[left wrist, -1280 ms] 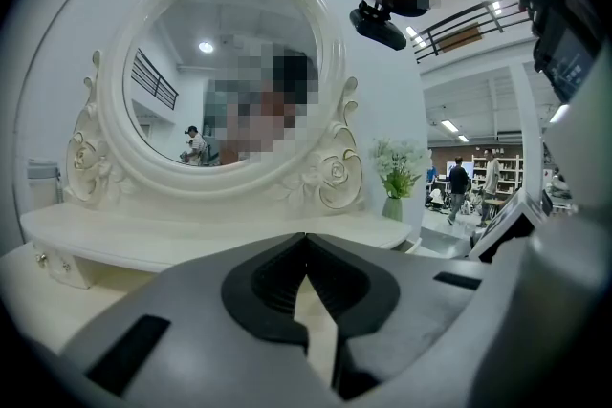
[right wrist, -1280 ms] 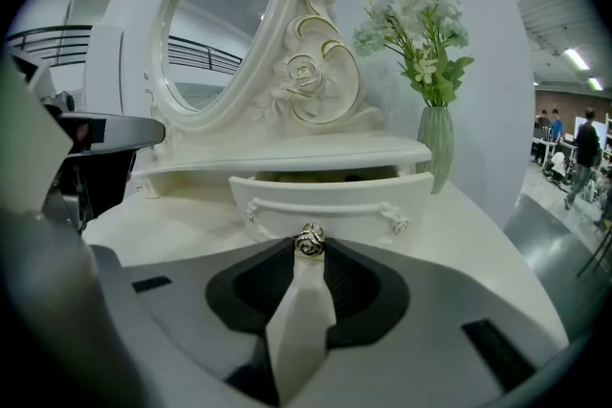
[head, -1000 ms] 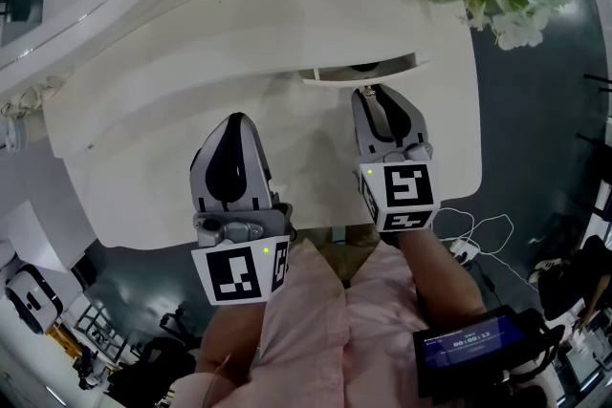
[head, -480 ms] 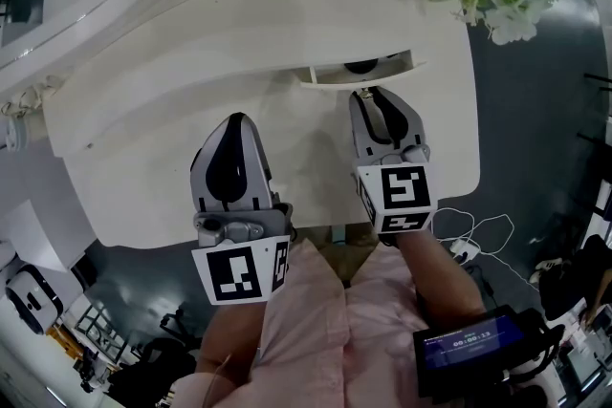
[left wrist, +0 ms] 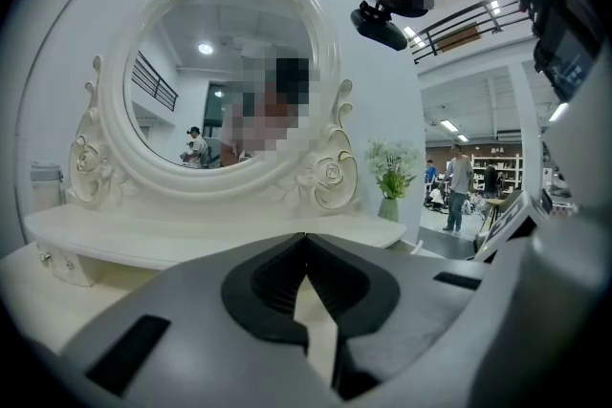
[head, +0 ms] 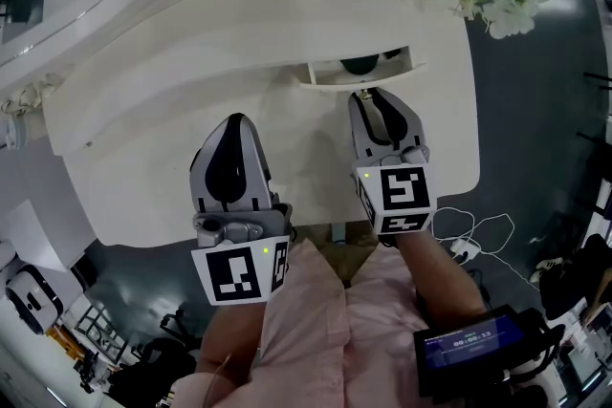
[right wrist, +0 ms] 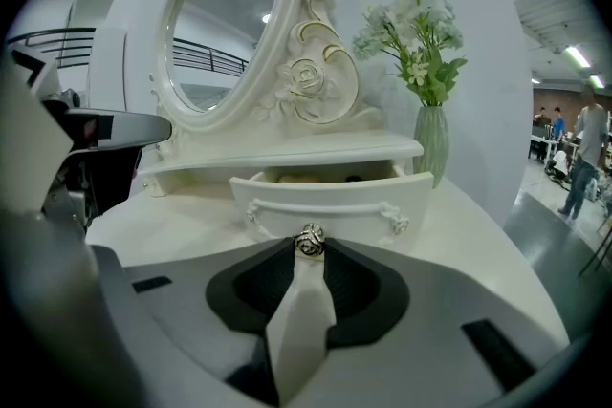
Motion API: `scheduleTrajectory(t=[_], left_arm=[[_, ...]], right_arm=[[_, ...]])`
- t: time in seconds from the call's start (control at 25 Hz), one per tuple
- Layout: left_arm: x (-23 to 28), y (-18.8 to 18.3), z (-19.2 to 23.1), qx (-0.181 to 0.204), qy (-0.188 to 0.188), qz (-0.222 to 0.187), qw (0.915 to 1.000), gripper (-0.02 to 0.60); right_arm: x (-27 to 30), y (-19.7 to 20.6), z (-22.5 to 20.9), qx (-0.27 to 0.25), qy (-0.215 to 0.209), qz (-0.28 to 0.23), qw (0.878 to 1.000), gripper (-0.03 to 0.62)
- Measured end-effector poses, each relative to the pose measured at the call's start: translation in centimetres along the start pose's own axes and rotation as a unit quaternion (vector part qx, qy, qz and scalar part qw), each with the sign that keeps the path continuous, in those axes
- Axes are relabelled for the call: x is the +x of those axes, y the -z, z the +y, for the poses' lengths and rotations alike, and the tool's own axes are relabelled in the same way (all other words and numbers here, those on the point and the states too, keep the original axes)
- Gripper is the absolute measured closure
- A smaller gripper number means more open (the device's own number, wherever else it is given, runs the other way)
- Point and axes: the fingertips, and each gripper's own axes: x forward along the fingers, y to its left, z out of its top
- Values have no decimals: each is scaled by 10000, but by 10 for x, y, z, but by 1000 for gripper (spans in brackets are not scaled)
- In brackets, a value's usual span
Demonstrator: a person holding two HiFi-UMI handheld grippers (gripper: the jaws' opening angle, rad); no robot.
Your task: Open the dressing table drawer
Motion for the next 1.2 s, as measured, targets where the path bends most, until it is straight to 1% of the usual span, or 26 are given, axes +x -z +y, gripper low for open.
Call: scheduleTrajectory(t=[1.2], left_arm=[[-6, 1, -7, 34, 26, -4, 10000, 560]], right_arm=[[-8, 6, 2, 32, -33, -23, 10000, 487]])
